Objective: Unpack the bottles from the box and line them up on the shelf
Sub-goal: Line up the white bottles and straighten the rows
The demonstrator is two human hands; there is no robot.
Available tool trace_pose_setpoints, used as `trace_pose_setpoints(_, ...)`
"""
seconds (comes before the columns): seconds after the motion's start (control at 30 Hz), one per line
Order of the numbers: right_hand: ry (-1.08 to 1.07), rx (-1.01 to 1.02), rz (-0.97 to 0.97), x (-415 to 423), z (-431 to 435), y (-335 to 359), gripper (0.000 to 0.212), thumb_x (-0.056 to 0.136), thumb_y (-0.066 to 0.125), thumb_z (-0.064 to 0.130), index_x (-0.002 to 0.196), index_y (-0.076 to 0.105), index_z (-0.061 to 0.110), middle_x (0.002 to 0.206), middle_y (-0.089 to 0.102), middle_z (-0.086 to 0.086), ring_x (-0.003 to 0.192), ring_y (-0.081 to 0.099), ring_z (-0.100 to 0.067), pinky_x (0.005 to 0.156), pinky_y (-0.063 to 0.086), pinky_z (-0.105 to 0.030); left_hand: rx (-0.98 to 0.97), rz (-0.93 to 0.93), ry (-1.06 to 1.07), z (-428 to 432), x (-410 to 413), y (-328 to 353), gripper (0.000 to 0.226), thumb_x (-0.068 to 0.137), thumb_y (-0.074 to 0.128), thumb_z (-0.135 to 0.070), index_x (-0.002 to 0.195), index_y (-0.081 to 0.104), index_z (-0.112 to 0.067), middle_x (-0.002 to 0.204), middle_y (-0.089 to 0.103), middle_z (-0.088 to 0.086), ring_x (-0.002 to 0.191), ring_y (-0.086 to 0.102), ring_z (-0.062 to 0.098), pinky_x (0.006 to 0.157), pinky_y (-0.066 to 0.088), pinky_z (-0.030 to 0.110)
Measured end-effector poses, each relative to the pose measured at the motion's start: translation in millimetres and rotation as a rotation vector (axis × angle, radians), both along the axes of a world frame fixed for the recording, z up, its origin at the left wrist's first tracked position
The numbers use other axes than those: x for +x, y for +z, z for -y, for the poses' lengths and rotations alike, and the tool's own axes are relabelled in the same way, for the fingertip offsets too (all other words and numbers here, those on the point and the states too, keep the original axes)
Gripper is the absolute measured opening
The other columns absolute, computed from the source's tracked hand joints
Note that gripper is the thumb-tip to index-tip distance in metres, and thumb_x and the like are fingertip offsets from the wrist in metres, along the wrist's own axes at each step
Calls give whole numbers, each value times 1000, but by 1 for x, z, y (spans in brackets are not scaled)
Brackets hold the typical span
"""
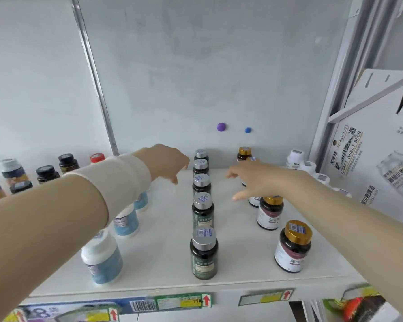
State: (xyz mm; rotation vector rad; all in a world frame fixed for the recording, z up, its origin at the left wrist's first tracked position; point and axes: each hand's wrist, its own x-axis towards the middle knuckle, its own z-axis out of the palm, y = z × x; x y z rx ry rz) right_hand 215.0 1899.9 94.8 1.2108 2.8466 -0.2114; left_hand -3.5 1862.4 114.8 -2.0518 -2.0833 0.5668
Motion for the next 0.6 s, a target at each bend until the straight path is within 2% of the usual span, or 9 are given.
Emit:
trace_pose_setpoints(0.07,-26,-39,-4,-9,6,-11,65,84,65,36,139,35,18,142,41,-2,126,43,-19,105,36,-31,11,70,-46,-5,-9,-11,55,86,63,-39,134,40,-27,130,54,-2,117,52,26,97,44,46)
trace_pose_setpoints(0.17,-89,-102,-69,-17,14,-28,68,83,67,35,140,33,18,140,43,0,124,45,-17,102,37,-27,19,262,-96,-10,-13,-26,55,88,62,-35,136,40,-20,132,53,2,120,52,26,100,42,40)
trace_pose_setpoints(0.27,-154,-213,-204,-20,20,-47,71,80,70,35,140,34,20,136,47,3,119,49,-14,100,42,-29,33,420,-91,-16,-12,-43,55,87,62,-37,135,41,-20,133,53,4,119,52,27,100,43,44)
trace_pose_setpoints(0.43,-233,-351,-420,-32,26,-77,73,74,75,39,135,37,23,125,49,11,109,52,-9,92,44,-25,72,682,-29,-26,-6,-58,62,87,64,-36,137,38,-10,133,53,10,119,52,28,99,42,37)
trace_pose_setpoints(0.6,-238,-482,-661,-44,26,-97,60,74,77,21,125,46,17,107,54,10,100,56,-10,85,48,-21,88,810,16,-35,2,-66,58,87,65,-34,132,42,-6,131,53,11,119,50,27,96,38,32)
